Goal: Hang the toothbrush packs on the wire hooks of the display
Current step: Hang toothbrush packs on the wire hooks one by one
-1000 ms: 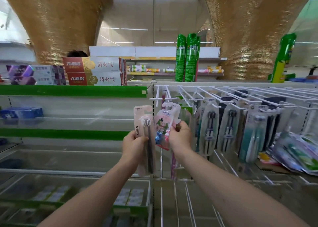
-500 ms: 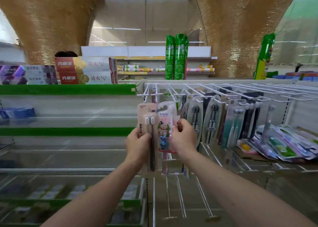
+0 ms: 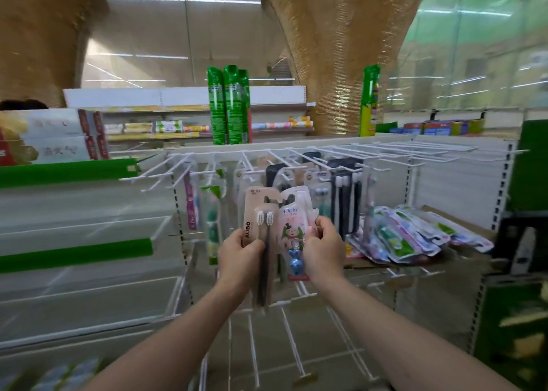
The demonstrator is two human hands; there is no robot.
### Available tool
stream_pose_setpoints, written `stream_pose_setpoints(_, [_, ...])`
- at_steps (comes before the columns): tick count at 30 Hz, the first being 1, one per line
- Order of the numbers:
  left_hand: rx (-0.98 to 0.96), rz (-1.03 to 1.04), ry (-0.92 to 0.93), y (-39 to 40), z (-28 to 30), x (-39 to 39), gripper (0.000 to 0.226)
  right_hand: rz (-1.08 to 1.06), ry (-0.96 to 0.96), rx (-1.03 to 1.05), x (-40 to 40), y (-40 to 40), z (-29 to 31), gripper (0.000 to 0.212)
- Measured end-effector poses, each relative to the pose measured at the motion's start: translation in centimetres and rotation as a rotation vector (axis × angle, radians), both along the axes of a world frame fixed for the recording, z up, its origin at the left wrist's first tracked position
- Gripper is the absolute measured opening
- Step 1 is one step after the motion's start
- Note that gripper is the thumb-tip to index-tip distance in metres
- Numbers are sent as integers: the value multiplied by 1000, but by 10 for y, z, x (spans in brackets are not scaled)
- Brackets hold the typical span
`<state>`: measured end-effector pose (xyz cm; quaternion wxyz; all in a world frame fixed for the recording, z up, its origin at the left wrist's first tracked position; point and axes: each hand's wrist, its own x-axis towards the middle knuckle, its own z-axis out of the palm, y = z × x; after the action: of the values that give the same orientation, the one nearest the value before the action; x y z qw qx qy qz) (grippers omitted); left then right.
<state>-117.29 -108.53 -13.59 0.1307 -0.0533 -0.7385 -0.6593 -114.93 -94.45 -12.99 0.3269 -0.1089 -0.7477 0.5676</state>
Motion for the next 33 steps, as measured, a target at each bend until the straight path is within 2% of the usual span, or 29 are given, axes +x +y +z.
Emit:
stream_pose_setpoints(4, [8, -1, 16, 61, 3, -5, 23, -51, 20, 6, -5, 60, -1, 26])
stream_pose_setpoints(9, [6, 15, 15, 123, 3, -5, 2, -105, 42, -33, -15, 130, -5, 19])
stream_pose_setpoints(12, [11, 45, 31, 152, 2, -7, 12, -107, 66, -71, -17, 164, -4, 20])
stream_pose_setpoints(15, [5, 43, 11, 174, -1, -8, 2, -100, 52, -103, -20, 191, -5, 23])
stream_pose_setpoints(22, [30, 75, -6, 205, -2, -16, 9, -98, -12, -150, -34, 232, -13, 16])
stream_pose_setpoints(33, [31, 116, 0, 219, 2, -25, 13, -162, 42, -231, -64, 267, 6, 18])
